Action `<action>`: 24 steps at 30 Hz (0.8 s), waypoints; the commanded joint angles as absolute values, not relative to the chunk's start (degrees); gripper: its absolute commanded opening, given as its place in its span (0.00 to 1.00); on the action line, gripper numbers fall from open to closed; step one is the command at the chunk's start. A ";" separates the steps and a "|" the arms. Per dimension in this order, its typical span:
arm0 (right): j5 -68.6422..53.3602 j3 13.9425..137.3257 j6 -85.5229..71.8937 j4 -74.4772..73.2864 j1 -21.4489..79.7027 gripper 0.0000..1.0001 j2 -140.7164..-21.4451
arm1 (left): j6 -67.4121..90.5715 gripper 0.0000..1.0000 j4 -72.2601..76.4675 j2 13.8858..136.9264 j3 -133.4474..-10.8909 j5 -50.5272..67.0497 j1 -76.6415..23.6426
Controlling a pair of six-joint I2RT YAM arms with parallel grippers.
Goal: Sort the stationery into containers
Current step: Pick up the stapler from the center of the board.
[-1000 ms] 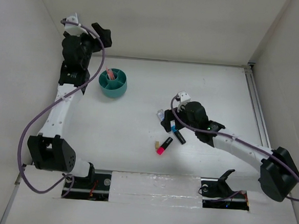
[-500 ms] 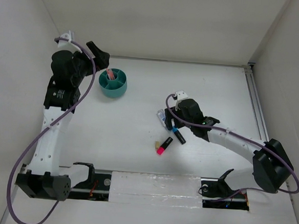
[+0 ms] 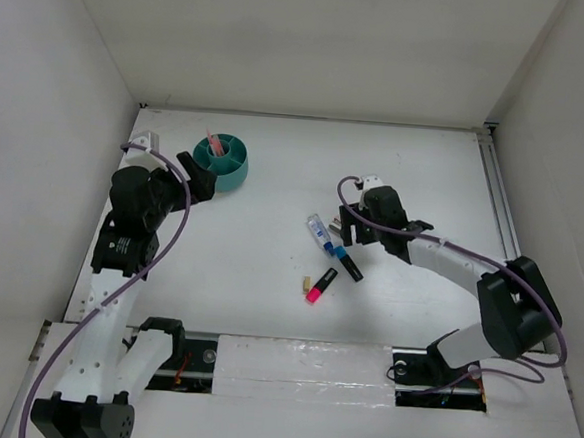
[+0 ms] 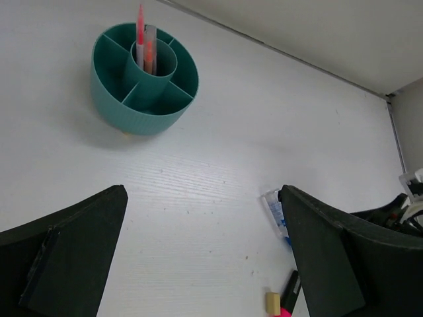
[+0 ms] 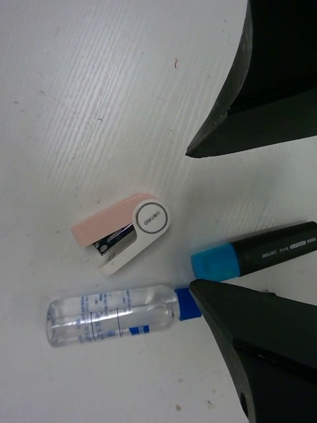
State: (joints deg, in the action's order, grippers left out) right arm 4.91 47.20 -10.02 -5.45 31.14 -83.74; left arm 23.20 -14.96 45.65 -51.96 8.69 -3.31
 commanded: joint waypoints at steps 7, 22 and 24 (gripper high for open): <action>2.10 47.99 -8.96 0.26 28.56 0.79 -87.54 | 23.12 1.00 -11.51 42.80 -50.89 11.34 -3.34; 0.18 51.68 -5.19 2.72 28.04 0.80 -94.04 | 23.12 1.00 -10.99 42.28 -50.36 13.01 -3.34; -0.53 51.68 -4.57 3.33 28.04 0.80 -94.57 | 23.12 1.00 -10.99 42.28 -50.36 13.53 -3.34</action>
State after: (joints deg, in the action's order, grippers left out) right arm 1.06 49.36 -5.98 -1.13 28.56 -94.35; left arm 23.20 -13.72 43.22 -51.00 12.12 -3.31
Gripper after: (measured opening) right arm 0.802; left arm 0.997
